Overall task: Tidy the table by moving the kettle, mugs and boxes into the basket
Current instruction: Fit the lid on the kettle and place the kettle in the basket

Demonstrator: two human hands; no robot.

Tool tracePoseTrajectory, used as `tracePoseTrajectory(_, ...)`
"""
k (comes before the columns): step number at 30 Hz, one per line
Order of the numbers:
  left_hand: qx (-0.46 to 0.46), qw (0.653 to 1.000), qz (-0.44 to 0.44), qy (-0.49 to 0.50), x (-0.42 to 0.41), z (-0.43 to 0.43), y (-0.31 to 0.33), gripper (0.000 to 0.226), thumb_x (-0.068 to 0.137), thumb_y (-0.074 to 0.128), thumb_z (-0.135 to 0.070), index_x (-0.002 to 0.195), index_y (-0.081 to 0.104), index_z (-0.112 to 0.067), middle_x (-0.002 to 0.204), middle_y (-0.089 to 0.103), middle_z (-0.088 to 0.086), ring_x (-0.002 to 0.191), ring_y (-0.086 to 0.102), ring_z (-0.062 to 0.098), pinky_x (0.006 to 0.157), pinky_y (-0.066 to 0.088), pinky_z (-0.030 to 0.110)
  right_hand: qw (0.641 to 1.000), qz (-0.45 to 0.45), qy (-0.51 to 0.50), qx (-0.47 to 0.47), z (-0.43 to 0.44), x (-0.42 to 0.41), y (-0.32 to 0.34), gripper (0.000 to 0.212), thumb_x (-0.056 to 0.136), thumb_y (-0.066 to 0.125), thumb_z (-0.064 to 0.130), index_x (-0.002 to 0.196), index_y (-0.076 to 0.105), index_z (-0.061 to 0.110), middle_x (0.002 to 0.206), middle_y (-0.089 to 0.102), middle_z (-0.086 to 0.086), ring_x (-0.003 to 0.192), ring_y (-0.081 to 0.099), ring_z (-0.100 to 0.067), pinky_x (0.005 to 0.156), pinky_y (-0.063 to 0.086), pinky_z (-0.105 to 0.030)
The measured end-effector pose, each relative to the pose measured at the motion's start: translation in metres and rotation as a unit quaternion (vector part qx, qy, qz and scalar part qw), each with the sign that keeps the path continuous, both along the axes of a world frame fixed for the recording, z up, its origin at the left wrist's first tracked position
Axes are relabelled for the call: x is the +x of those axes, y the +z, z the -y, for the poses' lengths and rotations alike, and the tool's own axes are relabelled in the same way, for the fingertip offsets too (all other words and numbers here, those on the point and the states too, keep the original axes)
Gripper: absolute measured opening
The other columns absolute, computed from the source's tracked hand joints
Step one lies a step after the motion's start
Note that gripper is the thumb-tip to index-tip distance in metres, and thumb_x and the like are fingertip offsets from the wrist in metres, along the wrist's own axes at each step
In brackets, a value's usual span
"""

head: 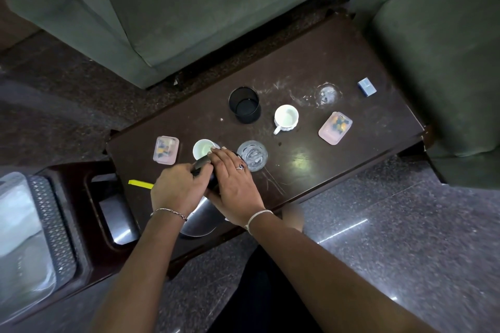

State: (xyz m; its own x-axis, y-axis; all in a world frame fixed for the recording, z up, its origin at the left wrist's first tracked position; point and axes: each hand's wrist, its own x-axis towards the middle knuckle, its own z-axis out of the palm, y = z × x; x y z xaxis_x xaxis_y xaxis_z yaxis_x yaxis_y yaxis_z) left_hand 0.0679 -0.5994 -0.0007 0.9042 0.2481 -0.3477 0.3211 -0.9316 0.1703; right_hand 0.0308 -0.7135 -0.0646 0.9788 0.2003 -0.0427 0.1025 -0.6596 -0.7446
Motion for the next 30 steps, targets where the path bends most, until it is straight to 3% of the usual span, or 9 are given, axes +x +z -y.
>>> tracePoseTrajectory(7,0.006,1.0,0.004,-0.009,-0.0001,0.0019,0.0049,0.049,0.081,0.041,-0.059,0.057,0.058,-0.02,0.054,0.05,-0.009,0.065,0.052,0.026,0.055,0.034,0.029,1.0,0.012,-0.006,0.006,-0.001,-0.0004,0.0002,0.065,0.09,0.055,0.045,0.142,0.04,0.01,0.15,0.04,-0.005,0.144,0.027,-0.021,0.117,0.025,-0.044)
tracePoseTrajectory(13,0.013,1.0,0.016,-0.013,-0.0006,0.0031,0.0082,0.048,0.081,0.041,-0.059,0.054,0.056,-0.022,0.051,0.048,-0.01,0.058,0.047,0.023,0.047,0.026,0.021,1.0,0.012,-0.002,0.006,-0.0004,0.0017,0.0021,0.064,0.09,0.055,0.045,0.142,0.04,0.01,0.151,0.04,-0.005,0.145,0.027,-0.021,0.117,0.025,-0.043)
tracePoseTrajectory(30,0.024,1.0,0.009,-0.009,0.0017,0.0074,0.0046,0.051,0.078,0.038,-0.06,0.06,0.061,-0.018,0.054,0.051,-0.007,0.061,0.051,0.024,0.052,0.033,0.027,1.0,0.004,0.007,0.007,0.0046,0.0026,0.001,0.066,0.09,0.056,0.044,0.143,0.038,0.01,0.152,0.038,-0.004,0.145,0.025,-0.02,0.119,0.022,-0.041)
